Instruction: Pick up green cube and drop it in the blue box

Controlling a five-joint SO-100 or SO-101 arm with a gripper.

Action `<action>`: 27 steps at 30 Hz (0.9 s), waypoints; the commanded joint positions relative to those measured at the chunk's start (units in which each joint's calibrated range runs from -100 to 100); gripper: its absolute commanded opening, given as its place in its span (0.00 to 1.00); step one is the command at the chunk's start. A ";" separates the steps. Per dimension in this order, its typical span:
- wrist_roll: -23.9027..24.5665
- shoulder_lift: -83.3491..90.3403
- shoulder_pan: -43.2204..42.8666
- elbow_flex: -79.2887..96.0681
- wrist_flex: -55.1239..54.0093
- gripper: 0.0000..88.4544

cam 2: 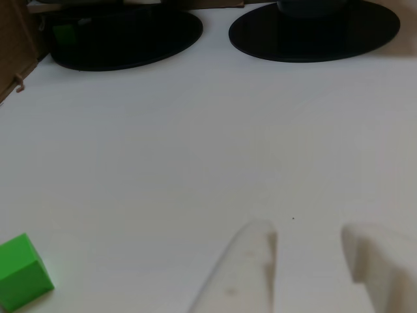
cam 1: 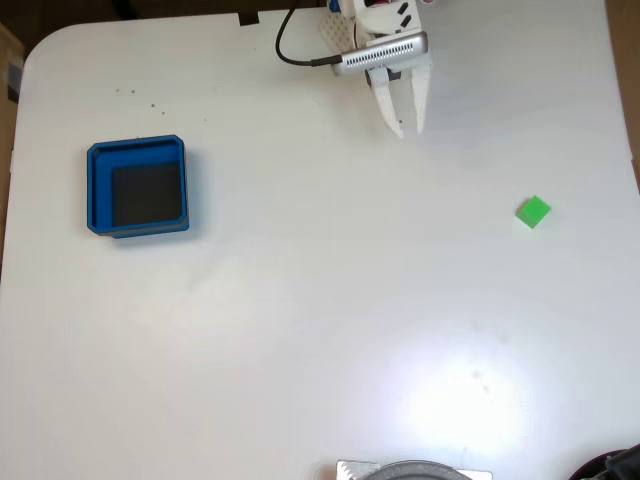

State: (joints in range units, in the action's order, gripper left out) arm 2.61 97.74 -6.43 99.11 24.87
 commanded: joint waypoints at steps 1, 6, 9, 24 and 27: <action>-0.20 0.58 -0.21 0.36 0.12 0.03; -0.10 0.58 -0.21 0.36 0.12 0.03; -0.20 0.58 -0.21 0.36 0.12 0.03; -0.29 0.58 -0.66 0.36 0.12 0.03; -0.29 0.58 -0.66 0.45 0.21 0.03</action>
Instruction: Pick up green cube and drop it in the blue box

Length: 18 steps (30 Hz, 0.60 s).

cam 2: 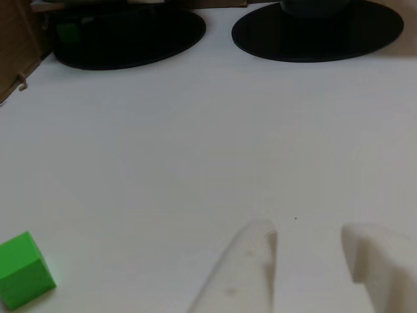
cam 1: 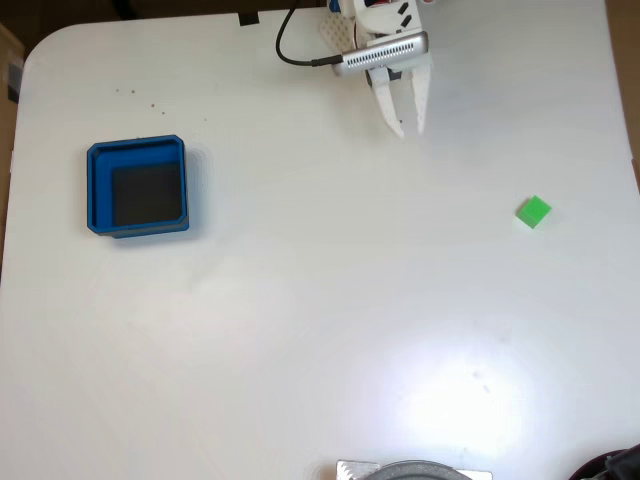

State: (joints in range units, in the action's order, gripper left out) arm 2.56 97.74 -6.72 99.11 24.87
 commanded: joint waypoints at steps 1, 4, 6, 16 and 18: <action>-0.24 0.58 -0.46 0.45 0.21 0.03; -0.24 0.58 -0.61 0.54 0.21 0.03; -0.24 0.58 -1.60 0.54 0.21 0.03; -0.15 0.50 -11.60 0.45 0.21 0.03; -0.15 0.50 -13.28 0.45 0.21 0.03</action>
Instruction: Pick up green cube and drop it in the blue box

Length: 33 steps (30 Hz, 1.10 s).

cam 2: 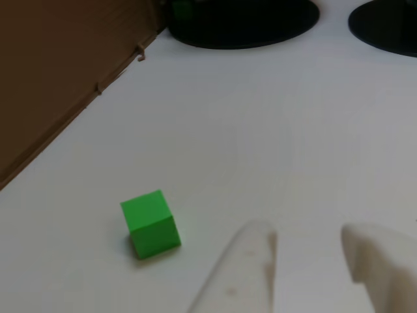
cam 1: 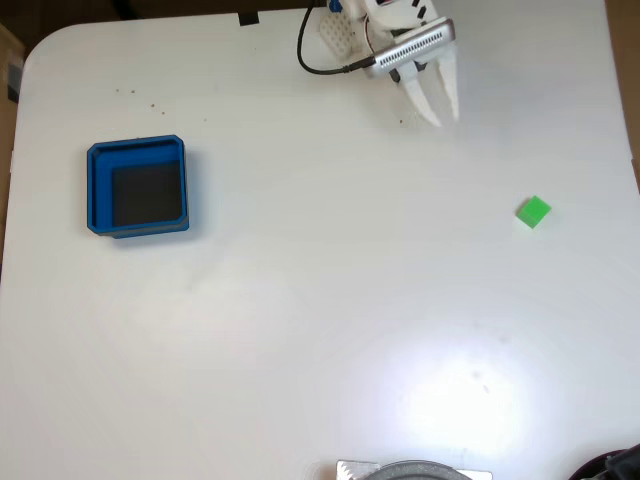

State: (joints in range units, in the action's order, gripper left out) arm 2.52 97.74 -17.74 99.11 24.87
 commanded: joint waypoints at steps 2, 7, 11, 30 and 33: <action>0.10 0.42 -3.86 0.36 0.21 0.03; 0.15 -4.10 -6.84 -0.99 0.21 0.03; -0.05 -11.71 -8.83 -4.04 0.04 0.03; -0.20 -44.40 -9.74 -36.72 0.29 0.04; -0.20 -48.75 -9.74 -40.31 0.37 0.04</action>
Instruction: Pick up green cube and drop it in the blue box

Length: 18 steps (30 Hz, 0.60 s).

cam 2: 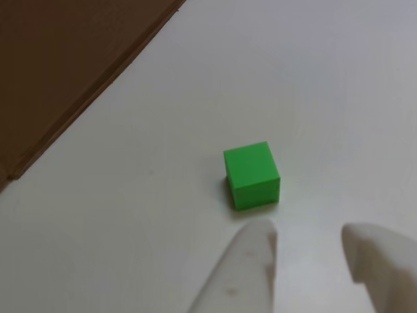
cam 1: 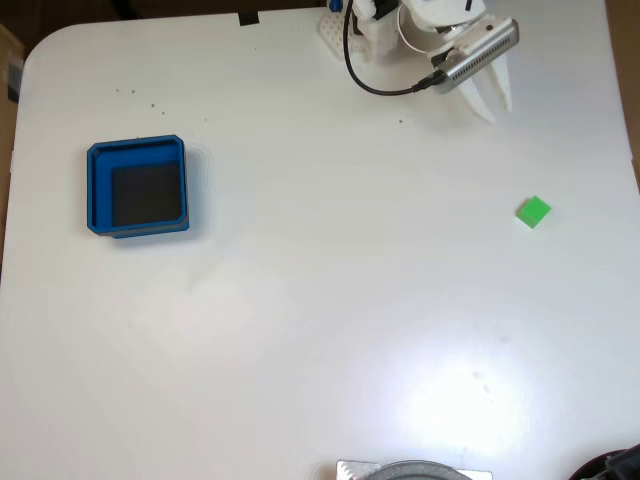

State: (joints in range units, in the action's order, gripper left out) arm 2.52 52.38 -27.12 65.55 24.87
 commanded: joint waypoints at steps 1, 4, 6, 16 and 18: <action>-0.24 -4.64 -0.36 -7.47 0.45 0.04; -0.24 -8.23 -0.36 -9.44 0.45 0.04; -0.24 -10.24 -0.36 -10.97 0.45 0.04; -0.24 -20.69 -0.28 -25.87 16.35 0.04; -0.24 -22.87 -0.36 -29.28 20.10 0.04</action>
State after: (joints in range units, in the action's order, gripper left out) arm 2.52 31.58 -27.12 44.52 39.26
